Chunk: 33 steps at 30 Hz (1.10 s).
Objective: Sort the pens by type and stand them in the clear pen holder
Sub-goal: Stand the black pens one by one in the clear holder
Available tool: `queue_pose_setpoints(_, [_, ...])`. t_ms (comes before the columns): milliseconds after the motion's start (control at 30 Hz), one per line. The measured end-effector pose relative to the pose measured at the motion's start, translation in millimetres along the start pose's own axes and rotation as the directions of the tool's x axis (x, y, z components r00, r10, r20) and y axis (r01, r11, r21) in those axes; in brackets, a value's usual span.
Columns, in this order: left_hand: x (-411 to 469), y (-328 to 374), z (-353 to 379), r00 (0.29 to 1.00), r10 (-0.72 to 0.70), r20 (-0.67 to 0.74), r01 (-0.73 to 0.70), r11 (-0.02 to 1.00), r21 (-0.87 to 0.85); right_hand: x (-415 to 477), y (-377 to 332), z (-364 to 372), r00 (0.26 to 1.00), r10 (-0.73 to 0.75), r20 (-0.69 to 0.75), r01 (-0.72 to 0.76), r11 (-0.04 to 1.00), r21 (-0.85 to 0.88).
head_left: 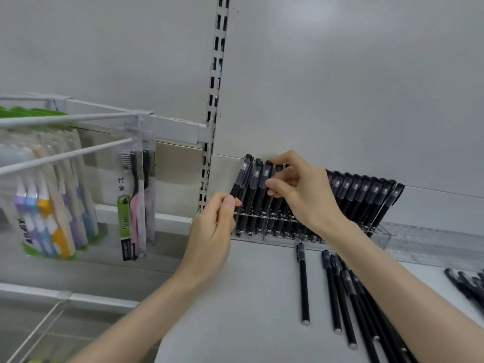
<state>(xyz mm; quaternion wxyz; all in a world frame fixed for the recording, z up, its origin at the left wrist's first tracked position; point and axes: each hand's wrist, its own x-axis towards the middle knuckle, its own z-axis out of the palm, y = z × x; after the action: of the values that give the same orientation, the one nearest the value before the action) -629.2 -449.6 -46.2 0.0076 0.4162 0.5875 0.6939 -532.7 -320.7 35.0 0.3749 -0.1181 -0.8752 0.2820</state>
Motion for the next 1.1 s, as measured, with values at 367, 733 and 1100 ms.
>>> queue_pose_setpoints(367, [-7.4,5.0,1.7,0.975,0.079,0.209,-0.080,0.997,-0.003,-25.4,-15.6,-1.1,0.998,0.060,-0.008,-0.054,0.939,0.339])
queue_pose_setpoints(733, [-10.6,6.4,4.6,0.969,0.065,0.238,-0.073,0.997,0.024,-29.0,-11.9,-8.7,0.994,0.113,-0.011,-0.096,0.887,0.451])
queue_pose_setpoints(1100, [15.9,-5.6,-9.4,0.993,-0.065,0.100,0.003,0.854,0.521,-8.8,-11.9,-22.5,0.932,0.012,-0.362,0.060,0.981,0.187])
